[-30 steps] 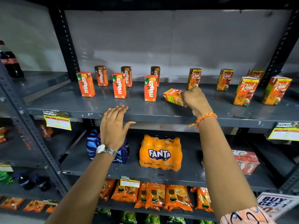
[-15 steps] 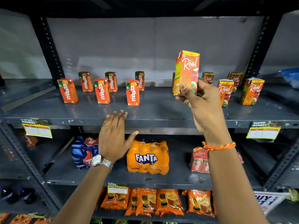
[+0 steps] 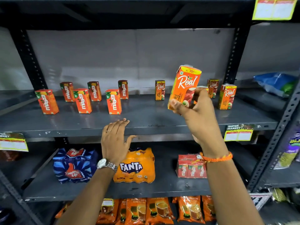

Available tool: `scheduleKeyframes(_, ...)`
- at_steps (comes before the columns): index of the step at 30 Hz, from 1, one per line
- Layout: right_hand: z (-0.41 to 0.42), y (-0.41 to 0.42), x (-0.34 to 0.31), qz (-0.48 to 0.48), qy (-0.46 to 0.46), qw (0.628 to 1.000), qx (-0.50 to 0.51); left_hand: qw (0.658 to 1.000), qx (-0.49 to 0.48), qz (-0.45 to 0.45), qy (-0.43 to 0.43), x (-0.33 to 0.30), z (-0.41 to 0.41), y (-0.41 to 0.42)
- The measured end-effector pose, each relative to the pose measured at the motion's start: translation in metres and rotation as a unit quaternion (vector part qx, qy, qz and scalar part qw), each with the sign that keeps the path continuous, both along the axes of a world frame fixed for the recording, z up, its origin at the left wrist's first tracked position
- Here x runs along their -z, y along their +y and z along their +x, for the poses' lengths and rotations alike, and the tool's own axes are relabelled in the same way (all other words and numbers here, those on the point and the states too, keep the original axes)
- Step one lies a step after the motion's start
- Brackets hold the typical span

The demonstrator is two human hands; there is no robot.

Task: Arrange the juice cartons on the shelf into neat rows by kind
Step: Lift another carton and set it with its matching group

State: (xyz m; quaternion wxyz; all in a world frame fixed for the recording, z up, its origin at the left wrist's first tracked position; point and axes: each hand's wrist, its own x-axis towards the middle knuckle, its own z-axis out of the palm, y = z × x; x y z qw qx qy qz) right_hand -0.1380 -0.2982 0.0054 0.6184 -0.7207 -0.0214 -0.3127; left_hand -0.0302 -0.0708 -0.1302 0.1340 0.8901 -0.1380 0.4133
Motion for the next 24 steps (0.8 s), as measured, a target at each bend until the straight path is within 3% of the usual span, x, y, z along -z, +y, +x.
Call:
scheduleKeyframes(4, 0.048, -0.004, 0.006, 0.006, 0.083, 0.997, 0.0, 0.999, 0.002, 0.005, -0.032, 0.004, 0.004, 0.008)
scheduleKeyframes(14, 0.155, -0.012, 0.026, -0.188, 0.224, 0.955, 0.045, 1.0, 0.0, -0.011, -0.009, 0.002, 0.001, 0.006)
scheduleKeyframes(20, 0.16, -0.012, 0.031, -0.201, 0.211, 0.955, 0.06, 1.0, 0.005, -0.026, 0.013, -0.002, -0.002, 0.006)
scheduleKeyframes(24, 0.148, -0.015, 0.029, -0.182, 0.17, 0.967, 0.047, 0.989, 0.036, -0.131, 0.049, -0.031, -0.016, -0.009)
